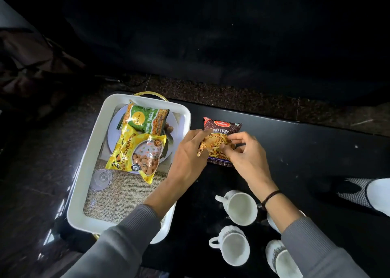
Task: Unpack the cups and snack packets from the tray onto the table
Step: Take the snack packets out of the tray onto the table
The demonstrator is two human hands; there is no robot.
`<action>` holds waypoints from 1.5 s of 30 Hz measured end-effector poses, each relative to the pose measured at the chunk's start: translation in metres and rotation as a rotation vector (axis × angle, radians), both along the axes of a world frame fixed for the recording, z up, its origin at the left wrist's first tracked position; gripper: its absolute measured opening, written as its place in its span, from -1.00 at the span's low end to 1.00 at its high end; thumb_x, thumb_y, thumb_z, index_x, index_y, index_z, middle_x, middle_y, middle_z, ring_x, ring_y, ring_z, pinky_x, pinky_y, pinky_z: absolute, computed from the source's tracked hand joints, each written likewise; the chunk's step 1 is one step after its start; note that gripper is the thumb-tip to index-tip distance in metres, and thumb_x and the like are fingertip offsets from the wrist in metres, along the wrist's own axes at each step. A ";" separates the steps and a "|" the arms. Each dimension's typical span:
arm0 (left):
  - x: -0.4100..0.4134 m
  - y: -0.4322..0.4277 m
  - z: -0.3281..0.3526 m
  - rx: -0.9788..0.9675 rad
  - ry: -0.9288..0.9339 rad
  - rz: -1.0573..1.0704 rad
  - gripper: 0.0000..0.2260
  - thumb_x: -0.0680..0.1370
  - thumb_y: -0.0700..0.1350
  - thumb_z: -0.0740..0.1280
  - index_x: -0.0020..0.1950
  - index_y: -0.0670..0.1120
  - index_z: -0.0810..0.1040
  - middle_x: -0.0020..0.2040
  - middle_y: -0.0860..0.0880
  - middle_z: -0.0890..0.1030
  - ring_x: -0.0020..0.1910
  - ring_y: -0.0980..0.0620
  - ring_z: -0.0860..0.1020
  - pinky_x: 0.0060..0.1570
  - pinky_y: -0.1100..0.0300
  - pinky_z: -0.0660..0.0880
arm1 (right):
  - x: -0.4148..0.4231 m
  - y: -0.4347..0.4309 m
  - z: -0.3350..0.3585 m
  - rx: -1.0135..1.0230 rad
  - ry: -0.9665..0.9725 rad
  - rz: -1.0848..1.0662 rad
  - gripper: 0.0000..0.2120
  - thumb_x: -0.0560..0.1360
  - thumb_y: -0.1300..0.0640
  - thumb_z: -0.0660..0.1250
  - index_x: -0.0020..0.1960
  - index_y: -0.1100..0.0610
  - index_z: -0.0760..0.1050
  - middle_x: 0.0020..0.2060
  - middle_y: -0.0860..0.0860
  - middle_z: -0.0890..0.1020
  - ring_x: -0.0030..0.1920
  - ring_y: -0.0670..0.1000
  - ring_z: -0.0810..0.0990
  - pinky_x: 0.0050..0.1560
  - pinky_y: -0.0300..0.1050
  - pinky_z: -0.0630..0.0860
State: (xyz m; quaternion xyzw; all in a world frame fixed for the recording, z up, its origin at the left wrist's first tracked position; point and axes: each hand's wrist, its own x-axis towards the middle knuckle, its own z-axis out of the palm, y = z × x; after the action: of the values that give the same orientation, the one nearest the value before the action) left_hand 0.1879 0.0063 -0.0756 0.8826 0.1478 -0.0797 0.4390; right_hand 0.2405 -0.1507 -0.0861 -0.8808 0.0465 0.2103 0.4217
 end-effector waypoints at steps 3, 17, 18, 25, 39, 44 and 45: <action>-0.012 0.008 0.007 -0.021 -0.049 0.048 -0.53 0.60 -0.28 0.36 0.51 -0.05 0.43 0.32 -0.07 0.53 0.23 -0.01 0.57 0.18 0.01 0.60 | -0.006 0.014 0.011 0.023 -0.025 0.046 -0.77 0.48 0.04 0.55 0.09 -0.05 0.60 0.05 -0.11 0.62 -0.05 -0.23 0.60 -0.17 -0.42 0.48; -0.095 0.122 0.003 0.341 0.065 0.519 -0.55 0.60 -0.02 0.35 0.46 -0.09 0.40 0.38 -0.08 0.48 0.34 -0.10 0.43 0.25 -0.01 0.35 | -0.052 0.149 -0.001 0.104 0.248 0.216 -0.52 0.50 -0.12 0.46 0.29 0.05 0.39 0.10 -0.03 0.63 0.02 -0.03 0.65 -0.06 -0.03 0.62; -0.099 0.129 0.001 0.256 0.101 0.547 -0.55 0.64 0.03 0.31 0.48 -0.10 0.38 0.39 -0.11 0.48 0.33 -0.11 0.45 0.27 -0.04 0.40 | -0.054 0.154 -0.003 0.090 0.265 0.201 -0.53 0.51 -0.13 0.43 0.30 0.05 0.40 0.09 -0.03 0.63 -0.01 -0.03 0.64 -0.13 -0.05 0.60; -0.111 0.160 -0.004 -0.420 0.184 0.750 -0.75 0.66 0.10 0.29 -0.04 -0.02 0.64 -0.11 -0.02 0.70 -0.11 -0.01 0.63 -0.14 0.06 0.55 | -0.062 0.159 -0.010 0.203 0.311 0.112 -0.77 0.53 0.06 0.47 0.17 0.06 0.63 -0.01 -0.04 0.76 0.01 0.00 0.73 0.09 0.02 0.65; -0.101 0.133 0.003 -0.760 0.009 0.903 -0.83 0.70 -0.11 0.26 -0.06 -0.13 0.48 -0.26 -0.03 0.60 -0.37 0.05 0.62 -0.16 0.06 0.62 | -0.073 0.125 0.006 0.564 0.464 -0.186 -0.71 0.44 0.09 0.59 0.10 0.13 0.64 0.03 0.08 0.77 0.12 0.09 0.72 0.28 0.10 0.58; -0.095 0.131 0.015 -0.288 -0.130 0.503 -0.81 0.69 0.01 0.26 -0.03 -0.08 0.50 -0.07 -0.14 0.72 -0.10 -0.14 0.71 -0.22 -0.06 0.67 | -0.066 0.098 0.018 0.449 0.351 0.028 -0.45 0.35 0.18 0.65 0.25 0.02 0.51 0.16 -0.03 0.68 0.17 -0.07 0.65 0.24 -0.07 0.56; -0.094 0.131 0.019 -0.193 -0.164 0.408 -0.83 0.69 -0.01 0.26 -0.04 -0.07 0.50 -0.06 -0.10 0.72 -0.10 -0.09 0.70 -0.26 0.04 0.64 | -0.064 0.094 0.020 0.408 0.316 0.094 -0.39 0.33 0.15 0.67 0.28 -0.03 0.48 0.21 -0.09 0.63 0.21 -0.14 0.60 0.24 -0.12 0.53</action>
State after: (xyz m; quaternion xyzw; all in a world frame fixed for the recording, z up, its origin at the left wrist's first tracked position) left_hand 0.0944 0.1374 -0.0567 0.7918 0.2788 0.0687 0.5390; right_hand 0.1765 -0.0572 -0.0657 -0.7351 0.0276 0.3697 0.5677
